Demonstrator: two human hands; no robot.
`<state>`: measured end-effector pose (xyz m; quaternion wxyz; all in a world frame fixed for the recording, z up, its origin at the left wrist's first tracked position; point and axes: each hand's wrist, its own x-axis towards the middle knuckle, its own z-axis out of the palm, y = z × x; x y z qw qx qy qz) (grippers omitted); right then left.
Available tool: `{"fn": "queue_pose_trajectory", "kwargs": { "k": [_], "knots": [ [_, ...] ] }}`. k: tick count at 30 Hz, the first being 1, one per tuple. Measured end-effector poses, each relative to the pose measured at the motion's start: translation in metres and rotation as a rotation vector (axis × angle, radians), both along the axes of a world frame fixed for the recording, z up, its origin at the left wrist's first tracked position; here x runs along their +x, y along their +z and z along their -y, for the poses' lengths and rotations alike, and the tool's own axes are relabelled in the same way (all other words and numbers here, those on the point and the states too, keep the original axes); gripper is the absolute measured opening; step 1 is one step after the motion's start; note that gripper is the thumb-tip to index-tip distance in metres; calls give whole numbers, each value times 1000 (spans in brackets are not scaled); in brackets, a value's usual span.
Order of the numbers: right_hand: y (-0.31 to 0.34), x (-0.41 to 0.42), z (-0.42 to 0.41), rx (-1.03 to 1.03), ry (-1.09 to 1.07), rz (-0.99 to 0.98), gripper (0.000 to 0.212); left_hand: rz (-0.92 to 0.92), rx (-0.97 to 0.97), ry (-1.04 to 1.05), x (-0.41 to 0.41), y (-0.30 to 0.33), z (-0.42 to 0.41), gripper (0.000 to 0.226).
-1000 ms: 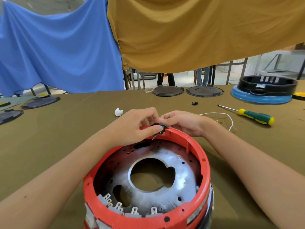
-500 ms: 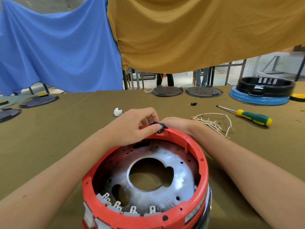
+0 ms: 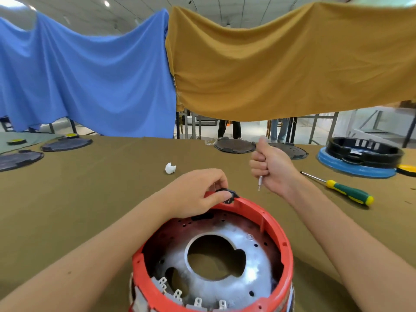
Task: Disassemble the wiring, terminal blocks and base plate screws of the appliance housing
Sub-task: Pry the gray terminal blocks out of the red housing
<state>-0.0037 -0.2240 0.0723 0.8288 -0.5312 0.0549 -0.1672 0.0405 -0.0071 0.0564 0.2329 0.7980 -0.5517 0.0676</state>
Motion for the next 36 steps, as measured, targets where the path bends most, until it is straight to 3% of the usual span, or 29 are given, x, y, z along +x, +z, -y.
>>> {"fn": "queue_pose_trajectory", "kwargs": {
  "k": [5, 7, 10, 15, 19, 22, 25, 31, 33, 36],
  "knots": [
    [21, -39, -20, -1134, 78, -35, 32, -68, -46, 19, 3, 0, 1, 12],
    [14, -46, -29, -1431, 93, -118, 31, -92, -29, 54, 5, -1, 1, 14],
    [3, -50, -41, -1599, 83, -191, 35, -76, 51, 137, 7, -1, 2, 27],
    [-10, -55, -59, -1810, -37, -99, 29, -154, 90, 183, 8, 2, 4, 25],
    [-11, -53, -61, -1832, -27, -104, 28, -198, 74, 185, 10, 3, 4, 28],
    [-13, -53, -57, -1592, -11, -65, 27, -212, 74, 179, 9, 4, 2, 28],
    [-16, -54, -50, -1278, -141, 1, 23, -248, 116, 155, 8, 7, 2, 8],
    [-17, -53, -47, -1069, -169, 28, 17, -264, 139, 133, 6, 8, -2, 21],
    [-11, -53, -45, -1049, -177, 33, 17, -254, 147, 145, 10, 8, -4, 15],
    [-3, -54, -43, -1182, -166, 41, 25, -219, 151, 189, 20, 11, -9, 19]
  ]
}}
